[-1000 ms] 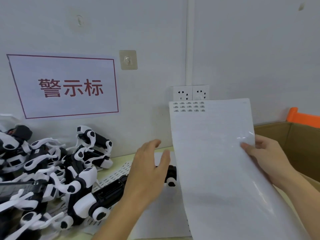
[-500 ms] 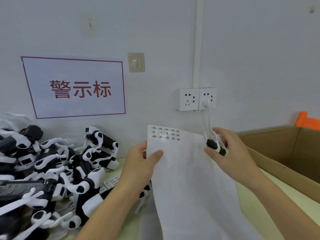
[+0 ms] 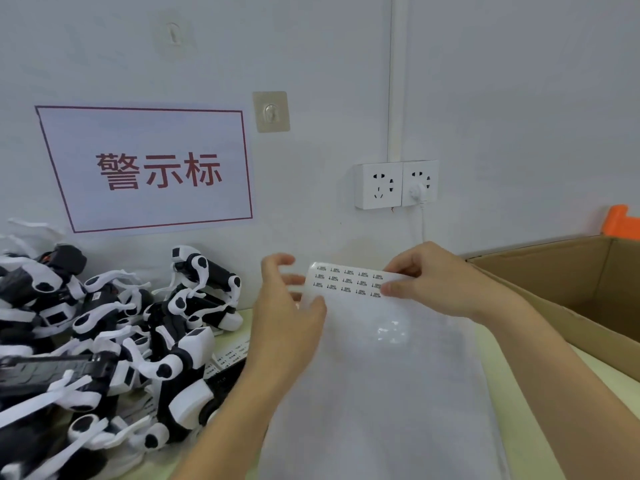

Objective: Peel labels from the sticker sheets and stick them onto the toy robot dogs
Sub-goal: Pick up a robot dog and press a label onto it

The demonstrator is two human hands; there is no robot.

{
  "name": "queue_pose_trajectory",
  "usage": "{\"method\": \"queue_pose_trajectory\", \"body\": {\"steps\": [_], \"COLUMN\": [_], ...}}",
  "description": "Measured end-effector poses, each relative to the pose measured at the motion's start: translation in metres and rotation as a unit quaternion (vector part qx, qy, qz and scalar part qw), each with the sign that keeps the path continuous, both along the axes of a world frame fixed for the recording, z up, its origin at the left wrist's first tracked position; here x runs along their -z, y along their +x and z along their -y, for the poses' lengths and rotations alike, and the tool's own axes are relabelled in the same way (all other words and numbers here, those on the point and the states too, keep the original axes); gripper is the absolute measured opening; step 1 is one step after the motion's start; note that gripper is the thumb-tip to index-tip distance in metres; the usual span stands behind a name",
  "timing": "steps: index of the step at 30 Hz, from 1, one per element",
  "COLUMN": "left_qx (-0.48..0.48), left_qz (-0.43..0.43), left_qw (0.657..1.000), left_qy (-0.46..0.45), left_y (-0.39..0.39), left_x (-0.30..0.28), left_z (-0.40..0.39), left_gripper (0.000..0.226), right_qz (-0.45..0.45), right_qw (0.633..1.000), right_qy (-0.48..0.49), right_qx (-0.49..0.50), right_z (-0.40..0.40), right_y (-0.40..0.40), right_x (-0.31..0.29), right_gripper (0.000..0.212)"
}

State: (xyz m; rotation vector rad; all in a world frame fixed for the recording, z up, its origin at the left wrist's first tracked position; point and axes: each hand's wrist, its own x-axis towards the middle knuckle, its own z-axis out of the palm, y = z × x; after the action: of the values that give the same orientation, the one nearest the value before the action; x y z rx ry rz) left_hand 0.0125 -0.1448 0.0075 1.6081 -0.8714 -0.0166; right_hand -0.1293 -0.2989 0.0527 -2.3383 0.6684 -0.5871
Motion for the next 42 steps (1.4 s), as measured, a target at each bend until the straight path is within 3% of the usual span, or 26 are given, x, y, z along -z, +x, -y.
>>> {"method": "queue_pose_trajectory", "body": {"steps": [3,5,9,17,24,34,42], "left_qx": [-0.085,-0.054,-0.006,-0.017,-0.012,-0.013,-0.008], "left_qz": [0.255,0.316,0.294,0.247,0.214,0.2,0.176], "left_qw": [0.963,0.947,0.956,0.968,0.976,0.978,0.984], "left_qy": [-0.012,-0.016,-0.023,-0.035,-0.045,-0.064,-0.029], "left_y": [-0.009,-0.016,-0.027,-0.026,-0.03,-0.03,-0.024], "left_x": [0.005,0.006,0.008,0.002,-0.004,-0.011,-0.016], "left_z": [0.001,0.004,0.008,0.006,0.003,0.002,0.0], "left_gripper": [0.052,0.037,0.024,0.018,0.012,0.002,0.01], "right_qz": [-0.021,-0.017,0.017,0.099,0.12,0.104,0.065], "right_qw": [1.0,1.0,0.997,0.977,0.946,0.959,0.972], "right_qy": [0.012,0.025,0.076,0.183,0.289,0.246,0.22], "right_qx": [0.007,0.006,-0.031,-0.047,-0.079,-0.09,-0.044], "right_z": [-0.003,-0.008,-0.021,-0.026,-0.027,-0.037,-0.05], "right_y": [0.002,0.003,0.002,0.001,0.002,0.006,0.006], "right_x": [0.001,0.0,-0.007,-0.012,-0.012,-0.015,-0.024], "right_gripper": [0.012,0.011,0.014,0.007,0.009,0.014,0.013]}}
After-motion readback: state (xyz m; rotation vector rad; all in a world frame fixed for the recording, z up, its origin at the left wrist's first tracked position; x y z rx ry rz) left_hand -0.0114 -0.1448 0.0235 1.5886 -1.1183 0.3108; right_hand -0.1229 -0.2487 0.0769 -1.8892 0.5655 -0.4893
